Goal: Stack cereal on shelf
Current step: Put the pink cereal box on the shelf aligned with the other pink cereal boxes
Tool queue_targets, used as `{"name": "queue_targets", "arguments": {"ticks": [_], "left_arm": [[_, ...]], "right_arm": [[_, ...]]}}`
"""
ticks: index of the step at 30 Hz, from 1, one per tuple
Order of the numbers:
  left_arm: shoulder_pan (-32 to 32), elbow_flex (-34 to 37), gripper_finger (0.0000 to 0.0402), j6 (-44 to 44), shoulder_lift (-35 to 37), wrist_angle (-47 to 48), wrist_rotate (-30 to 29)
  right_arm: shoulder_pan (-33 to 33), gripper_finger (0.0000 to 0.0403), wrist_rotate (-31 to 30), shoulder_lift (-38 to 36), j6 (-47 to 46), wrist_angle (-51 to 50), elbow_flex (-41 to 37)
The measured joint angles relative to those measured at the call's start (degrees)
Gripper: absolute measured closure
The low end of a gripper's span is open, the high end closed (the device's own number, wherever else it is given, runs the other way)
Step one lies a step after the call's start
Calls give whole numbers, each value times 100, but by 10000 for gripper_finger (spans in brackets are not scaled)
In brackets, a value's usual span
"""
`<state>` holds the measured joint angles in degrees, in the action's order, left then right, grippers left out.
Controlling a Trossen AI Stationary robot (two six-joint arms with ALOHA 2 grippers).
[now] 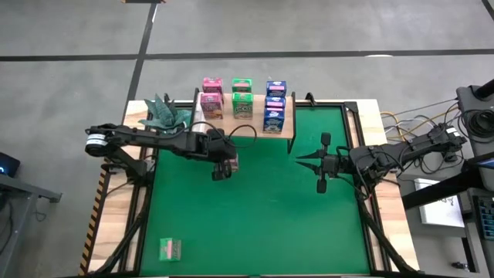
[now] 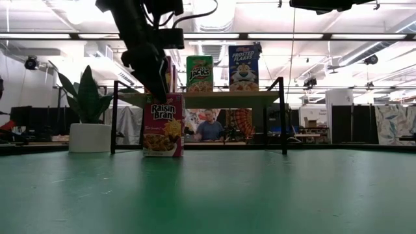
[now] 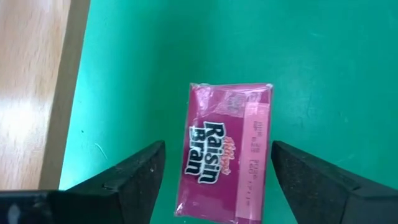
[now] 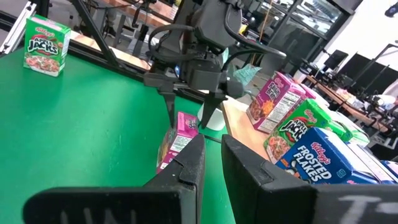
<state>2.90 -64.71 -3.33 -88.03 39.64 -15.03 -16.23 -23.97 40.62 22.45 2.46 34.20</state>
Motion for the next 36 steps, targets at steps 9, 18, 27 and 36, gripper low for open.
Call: {"name": "queue_targets", "arguments": {"ticks": [9,18,27,36], "left_arm": [[0,9,169,-2,0,-5,7],[-7,35,200,-2,-2,-18,17],[-7,35,201,-2,-2,-20,79],[-7,35,204,13,-2,-20,79]], "right_arm": [[0,360,-1,0,9,0,0],[0,360,-2,0,9,-2,0],[2,360,-2,0,9,-2,0],[1,360,-2,0,9,-3,0]]}}
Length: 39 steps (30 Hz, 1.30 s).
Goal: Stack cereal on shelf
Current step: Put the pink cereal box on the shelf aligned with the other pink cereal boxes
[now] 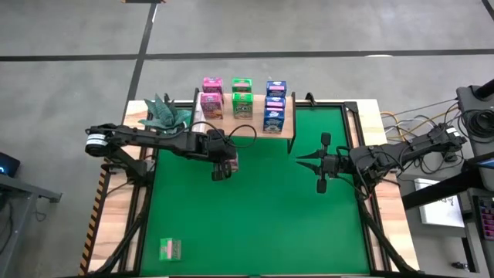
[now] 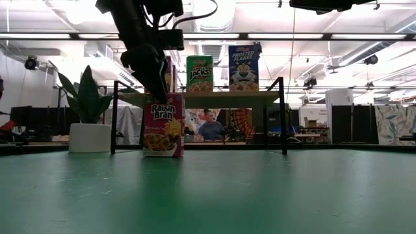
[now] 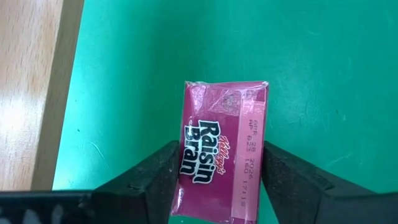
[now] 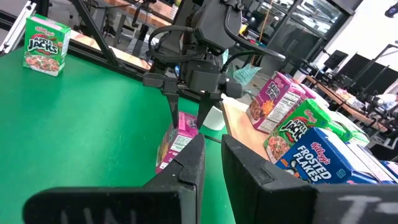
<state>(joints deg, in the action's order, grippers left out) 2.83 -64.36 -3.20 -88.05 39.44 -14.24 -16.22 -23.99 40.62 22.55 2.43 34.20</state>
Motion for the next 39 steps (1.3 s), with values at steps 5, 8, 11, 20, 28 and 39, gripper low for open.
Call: {"name": "queue_targets", "arguments": {"ticks": [5,8,11,20,28,39], "left_arm": [[0,0,217,31,0,0,0],[0,0,224,57,0,0,-2],[-4,-32,229,68,0,41,0],[-157,-547,231,-209,164,601,248],[-216,-1848,231,-812,307,2112,317],[57,-3259,231,-1691,625,3262,270]], "right_arm": [[1,360,0,0,0,-1,0],[1,360,0,0,0,-1,0],[-1,360,0,0,0,0,0],[1,360,0,0,0,-5,0],[1,360,0,0,0,-4,0],[1,360,0,0,0,0,0]]}}
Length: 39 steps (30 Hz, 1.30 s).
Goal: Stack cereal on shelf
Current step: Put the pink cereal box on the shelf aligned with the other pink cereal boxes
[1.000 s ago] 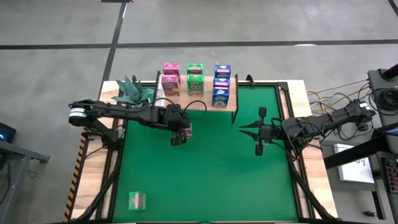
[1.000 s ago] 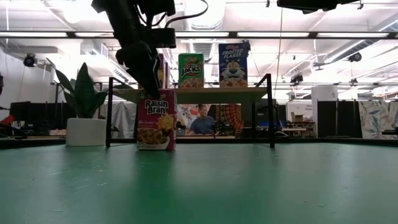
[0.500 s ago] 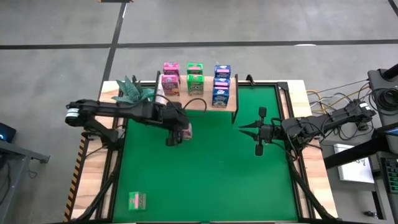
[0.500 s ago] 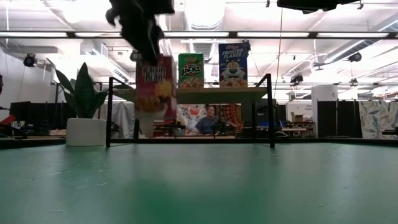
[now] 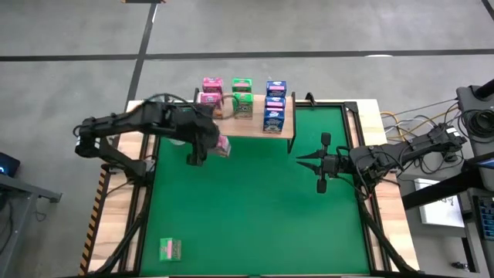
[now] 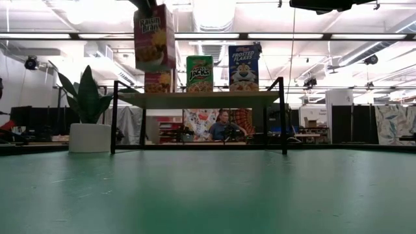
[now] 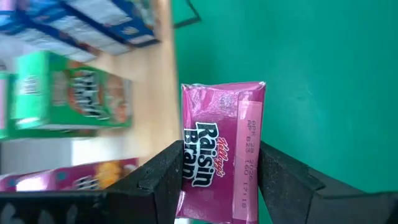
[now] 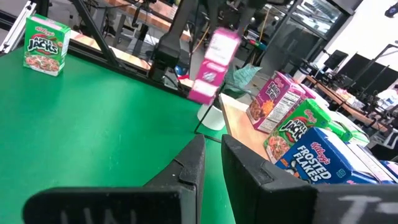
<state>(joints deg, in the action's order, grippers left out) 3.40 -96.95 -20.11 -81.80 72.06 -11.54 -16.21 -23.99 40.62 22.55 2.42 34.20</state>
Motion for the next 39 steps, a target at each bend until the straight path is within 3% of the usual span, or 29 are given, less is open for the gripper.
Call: {"name": "queue_targets", "arguments": {"ticks": [12,19,39], "left_arm": [[1183,81,231,-515,370,55,28],[1784,110,231,-625,190,-5,520],[2078,156,231,-576,-142,-319,628]], "right_arm": [[0,360,0,0,0,1,0],[-1,360,0,0,0,-1,0],[0,360,0,0,0,-1,0]]}}
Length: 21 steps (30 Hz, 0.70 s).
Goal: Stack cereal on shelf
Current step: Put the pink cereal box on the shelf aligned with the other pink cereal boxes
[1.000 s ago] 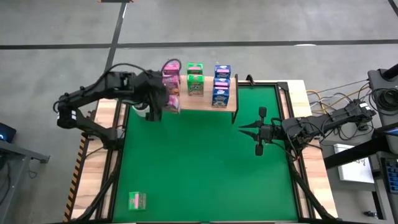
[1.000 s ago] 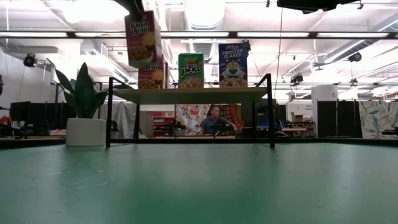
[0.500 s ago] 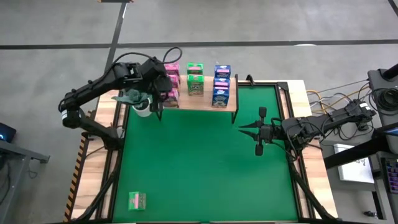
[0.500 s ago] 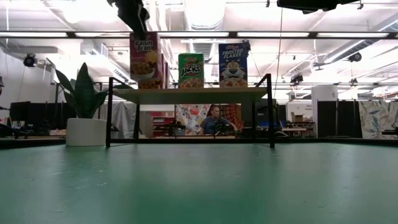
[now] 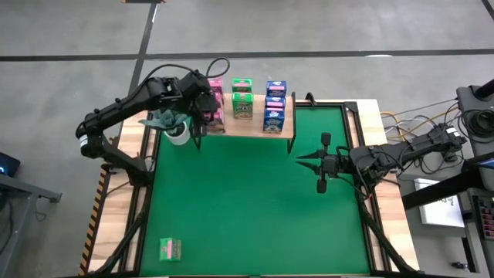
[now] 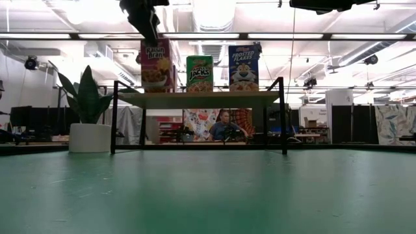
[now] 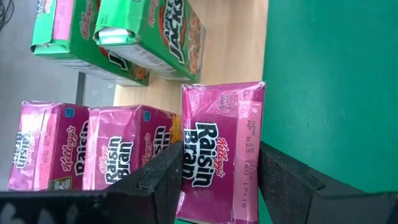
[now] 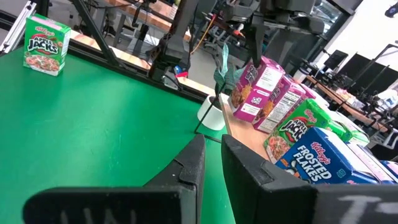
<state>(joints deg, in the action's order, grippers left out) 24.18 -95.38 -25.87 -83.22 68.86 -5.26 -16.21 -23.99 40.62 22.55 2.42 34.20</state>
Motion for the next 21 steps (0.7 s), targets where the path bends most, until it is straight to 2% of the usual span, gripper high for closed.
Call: {"name": "queue_targets", "arguments": {"ticks": [21], "left_arm": [[9,357,231,107,11,-110,-24]], "right_arm": [[-2,360,0,0,-2,0,0]]}}
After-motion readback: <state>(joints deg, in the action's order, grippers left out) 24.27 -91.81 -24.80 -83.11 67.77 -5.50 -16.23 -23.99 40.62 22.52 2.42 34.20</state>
